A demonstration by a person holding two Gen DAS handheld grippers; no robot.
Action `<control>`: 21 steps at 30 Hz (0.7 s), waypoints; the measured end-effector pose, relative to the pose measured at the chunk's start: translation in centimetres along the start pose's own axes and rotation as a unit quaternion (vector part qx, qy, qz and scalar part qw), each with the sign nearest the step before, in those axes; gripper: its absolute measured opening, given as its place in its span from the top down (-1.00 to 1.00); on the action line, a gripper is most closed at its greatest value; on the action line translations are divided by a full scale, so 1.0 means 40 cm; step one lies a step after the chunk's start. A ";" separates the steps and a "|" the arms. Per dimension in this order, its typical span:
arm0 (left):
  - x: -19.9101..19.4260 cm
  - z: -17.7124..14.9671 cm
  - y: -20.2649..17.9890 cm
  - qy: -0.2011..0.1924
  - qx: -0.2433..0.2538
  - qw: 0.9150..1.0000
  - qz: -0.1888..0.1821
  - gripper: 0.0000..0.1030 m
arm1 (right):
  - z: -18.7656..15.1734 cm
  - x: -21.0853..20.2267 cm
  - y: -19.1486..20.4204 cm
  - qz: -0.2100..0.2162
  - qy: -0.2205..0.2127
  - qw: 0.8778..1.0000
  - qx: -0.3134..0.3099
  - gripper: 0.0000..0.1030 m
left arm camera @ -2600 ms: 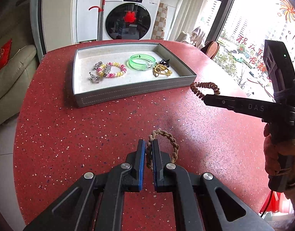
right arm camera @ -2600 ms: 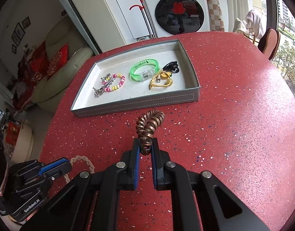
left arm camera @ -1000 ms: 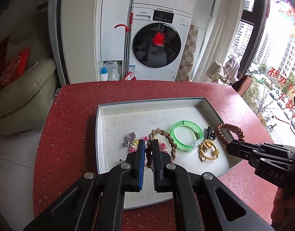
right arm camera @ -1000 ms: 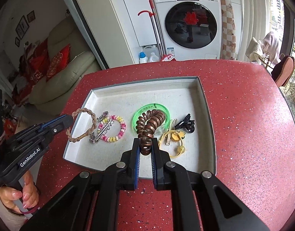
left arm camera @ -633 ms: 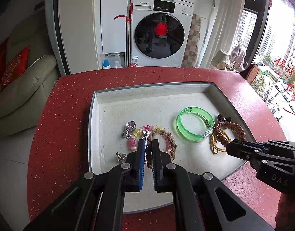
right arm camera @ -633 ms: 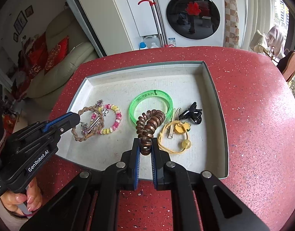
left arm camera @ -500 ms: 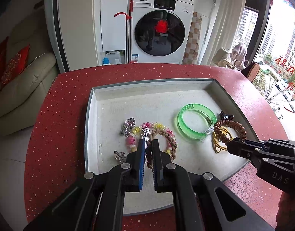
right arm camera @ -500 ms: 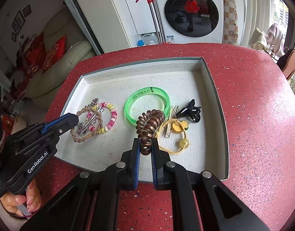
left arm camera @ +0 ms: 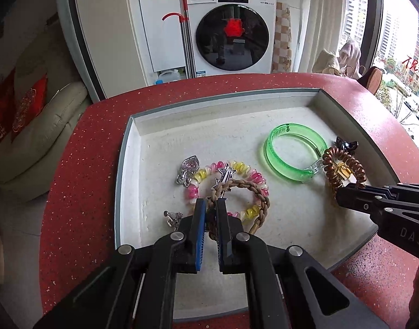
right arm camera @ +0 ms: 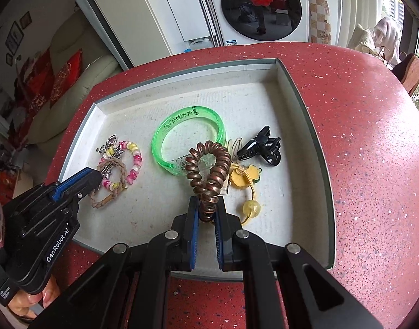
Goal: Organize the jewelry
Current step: 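Lower the braided bracelet and coil hair tie into the tray and open both tools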
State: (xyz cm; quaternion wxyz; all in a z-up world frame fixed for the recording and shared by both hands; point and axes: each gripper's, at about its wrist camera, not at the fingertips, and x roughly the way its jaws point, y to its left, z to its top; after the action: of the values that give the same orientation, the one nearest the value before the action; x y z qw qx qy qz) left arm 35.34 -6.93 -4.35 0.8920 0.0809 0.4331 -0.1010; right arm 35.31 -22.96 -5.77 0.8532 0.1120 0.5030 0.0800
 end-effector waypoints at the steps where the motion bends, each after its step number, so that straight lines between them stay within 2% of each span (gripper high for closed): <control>1: 0.001 -0.002 -0.003 0.000 0.003 1.000 0.003 0.50 | 0.001 0.003 0.000 0.001 0.002 1.000 0.002 0.76; 6: -0.003 -0.001 -0.008 0.000 0.007 1.000 0.008 0.50 | -0.003 0.001 -0.004 0.006 0.001 1.000 0.008 0.75; 7: -0.006 -0.001 -0.007 -0.001 0.005 1.000 0.006 0.50 | -0.002 -0.001 -0.006 0.007 0.001 1.000 0.009 0.69; 8: -0.010 0.000 -0.006 -0.003 0.003 1.000 0.005 0.50 | -0.003 -0.007 -0.008 0.008 -0.001 1.000 0.010 0.62; 10: -0.017 0.001 -0.004 -0.006 0.002 1.000 0.006 0.50 | -0.005 -0.020 -0.013 0.009 -0.008 1.000 0.013 0.21; 11: -0.019 0.001 -0.003 -0.007 0.001 1.000 0.006 0.50 | -0.005 -0.027 -0.013 0.010 -0.012 1.000 0.014 0.17; 21: -0.027 0.002 -0.009 -0.013 0.004 1.000 0.016 0.50 | -0.007 -0.071 -0.022 0.019 -0.034 0.999 0.026 0.17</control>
State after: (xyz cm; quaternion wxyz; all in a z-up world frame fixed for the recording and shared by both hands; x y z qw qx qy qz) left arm 34.66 -7.16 -3.45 0.8989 0.0900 0.4193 -0.0894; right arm 33.72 -24.48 -3.73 0.8647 0.1469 0.4737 0.0794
